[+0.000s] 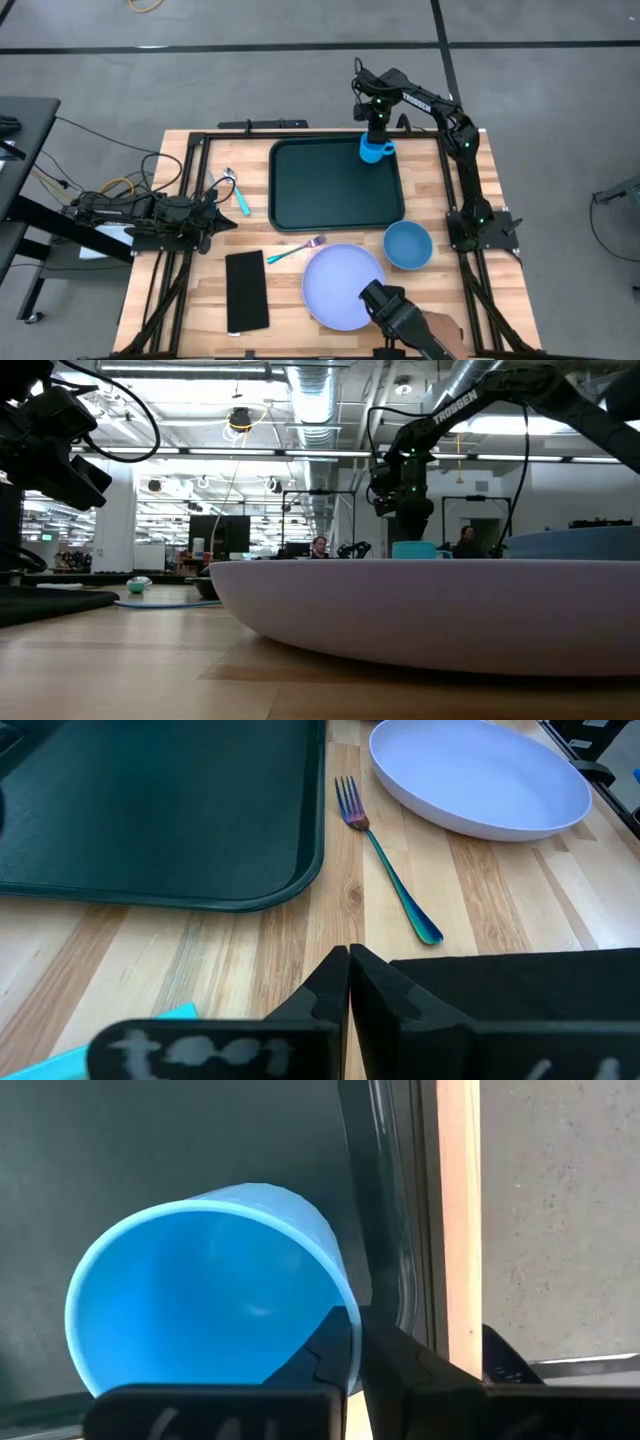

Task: Set up tray
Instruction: Put the blue cup on the black serving tray, then put the violet plate on the black serving tray

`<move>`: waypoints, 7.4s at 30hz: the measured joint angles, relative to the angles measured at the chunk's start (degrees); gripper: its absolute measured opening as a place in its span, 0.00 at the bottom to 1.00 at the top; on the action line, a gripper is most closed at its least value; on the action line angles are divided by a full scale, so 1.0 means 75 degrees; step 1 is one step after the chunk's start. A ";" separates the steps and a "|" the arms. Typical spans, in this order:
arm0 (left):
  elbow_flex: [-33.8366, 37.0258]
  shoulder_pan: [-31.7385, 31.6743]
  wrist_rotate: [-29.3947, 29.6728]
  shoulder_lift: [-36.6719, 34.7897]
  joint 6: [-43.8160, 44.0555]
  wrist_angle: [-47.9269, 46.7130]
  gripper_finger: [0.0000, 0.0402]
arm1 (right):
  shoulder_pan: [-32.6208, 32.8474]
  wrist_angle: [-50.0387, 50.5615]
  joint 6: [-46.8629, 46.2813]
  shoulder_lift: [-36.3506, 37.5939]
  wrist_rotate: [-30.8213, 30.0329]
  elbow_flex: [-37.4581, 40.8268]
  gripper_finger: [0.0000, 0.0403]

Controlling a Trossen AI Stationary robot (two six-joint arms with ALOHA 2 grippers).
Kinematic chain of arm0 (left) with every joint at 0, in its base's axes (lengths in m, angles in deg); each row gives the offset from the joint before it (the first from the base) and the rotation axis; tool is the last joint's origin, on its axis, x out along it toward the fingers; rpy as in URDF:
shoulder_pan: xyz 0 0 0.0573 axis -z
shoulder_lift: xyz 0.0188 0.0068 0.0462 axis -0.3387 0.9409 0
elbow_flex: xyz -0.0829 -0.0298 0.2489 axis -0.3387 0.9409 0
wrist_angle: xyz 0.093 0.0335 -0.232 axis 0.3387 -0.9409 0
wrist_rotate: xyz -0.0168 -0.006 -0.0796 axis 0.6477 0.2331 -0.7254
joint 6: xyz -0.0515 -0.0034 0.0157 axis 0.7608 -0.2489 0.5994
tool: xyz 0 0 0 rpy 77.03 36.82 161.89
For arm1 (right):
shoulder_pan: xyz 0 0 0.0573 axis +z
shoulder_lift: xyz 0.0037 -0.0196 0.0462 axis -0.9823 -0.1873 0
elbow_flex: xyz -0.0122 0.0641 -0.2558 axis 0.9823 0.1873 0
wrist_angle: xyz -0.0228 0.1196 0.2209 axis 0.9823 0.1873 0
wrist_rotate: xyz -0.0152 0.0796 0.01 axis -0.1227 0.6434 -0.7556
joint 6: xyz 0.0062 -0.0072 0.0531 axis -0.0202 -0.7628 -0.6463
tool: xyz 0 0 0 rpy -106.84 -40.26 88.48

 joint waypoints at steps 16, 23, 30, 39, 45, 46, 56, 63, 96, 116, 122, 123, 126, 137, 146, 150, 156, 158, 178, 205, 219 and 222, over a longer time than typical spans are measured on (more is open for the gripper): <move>0.0000 -0.0002 0.0000 0.0002 0.0000 -0.0002 0.00 | -0.0004 0.0077 -0.0064 -0.0003 -0.0092 -0.0006 0.15; 0.0000 0.0000 0.0000 0.0001 0.0000 -0.0001 0.00 | -0.0006 0.0235 -0.0093 -0.0003 -0.0077 -0.0282 0.15; 0.0000 0.0000 0.0000 0.0001 0.0000 -0.0002 0.00 | 0.0009 0.0351 -0.0093 -0.0003 -0.0071 -0.0811 0.15; 0.0000 0.0000 0.0000 0.0001 0.0000 -0.0001 0.00 | 0.0009 0.0830 -0.0318 0.0291 -0.0073 -0.1189 0.15; 0.0002 0.0000 0.0000 0.0001 0.0000 -0.0001 0.00 | 0.0014 0.1280 -0.1739 0.0747 0.0370 -0.1192 0.15; 0.0000 0.0000 0.0000 0.0002 0.0000 0.0001 0.00 | 0.0040 0.1370 -0.2079 0.0823 0.0604 -0.1192 0.15; 0.0000 0.0000 0.0000 0.0000 0.0000 -0.0002 0.00 | 0.1229 0.2032 -0.3006 0.1505 0.1761 -0.1027 0.15; 0.0000 0.0000 0.0000 -0.0001 0.0000 -0.0001 0.00 | 0.2278 0.1921 -0.2553 0.2422 0.2353 -0.0065 0.15; 0.0000 0.0000 0.0000 -0.0001 0.0003 -0.0042 0.00 | 0.6314 -0.3336 -0.5611 0.4405 0.1765 0.5531 0.15; 0.0001 -0.0001 0.0000 -0.0001 0.0012 -0.0058 0.00 | 0.6611 -0.3738 -0.6523 0.3179 0.1277 0.5531 0.15; 0.0000 0.0000 0.0000 -0.0001 0.0023 -0.0058 0.00 | 0.6868 -0.3967 -0.6760 0.3220 0.1127 0.5531 0.15; 0.0000 -0.0001 0.0000 -0.0001 0.0026 -0.0058 0.00 | 0.6914 -0.4004 -0.6760 0.3176 0.1061 0.5531 0.15; 0.0000 0.0000 0.0000 -0.0001 0.0032 -0.0058 0.00 | 0.7010 -0.4013 -0.6827 0.3020 0.0877 0.5531 0.15; 0.0000 0.0000 0.0000 -0.0001 0.0032 -0.0058 0.00 | 0.7117 -0.4095 -0.7029 0.2804 0.0657 0.5531 0.15; 0.0000 0.0000 0.0000 -0.0001 0.0029 -0.0058 0.00 | 0.7285 -0.4080 -0.7029 0.2804 0.0695 0.5531 0.15; 0.0000 0.0000 0.0000 0.0001 0.0032 -0.0058 0.00 | 0.7420 -0.4083 -0.7029 0.2804 0.0695 0.5531 0.15; 0.0000 0.0000 0.0000 -0.0001 0.0030 -0.0058 0.00 | 0.7463 -0.4080 -0.7035 0.2804 0.0554 0.5531 0.15; 0.0000 0.0000 0.0000 -0.0001 0.0031 -0.0058 0.00 | 0.7461 -0.4080 -0.7039 0.2804 0.0527 0.5531 0.15; 0.0000 0.0000 -0.0003 0.0002 0.0029 -0.0088 0.00 | 0.7443 -0.4246 -0.7015 0.2308 0.0786 0.5531 0.15; 0.0000 0.0000 0.0000 0.0002 0.0082 -0.0160 0.00 | 0.7189 -0.4240 -0.6954 0.2314 0.1390 0.5525 0.01; 0.0000 0.0000 0.0000 0.0002 0.0083 -0.0159 0.00 | 0.7123 -0.3405 -0.6748 0.2314 0.1562 0.4875 0.01; 0.0000 0.0000 0.0000 0.0002 0.0085 -0.0160 0.00 | 0.7051 -0.3117 -0.6499 0.2314 0.1535 0.4612 0.01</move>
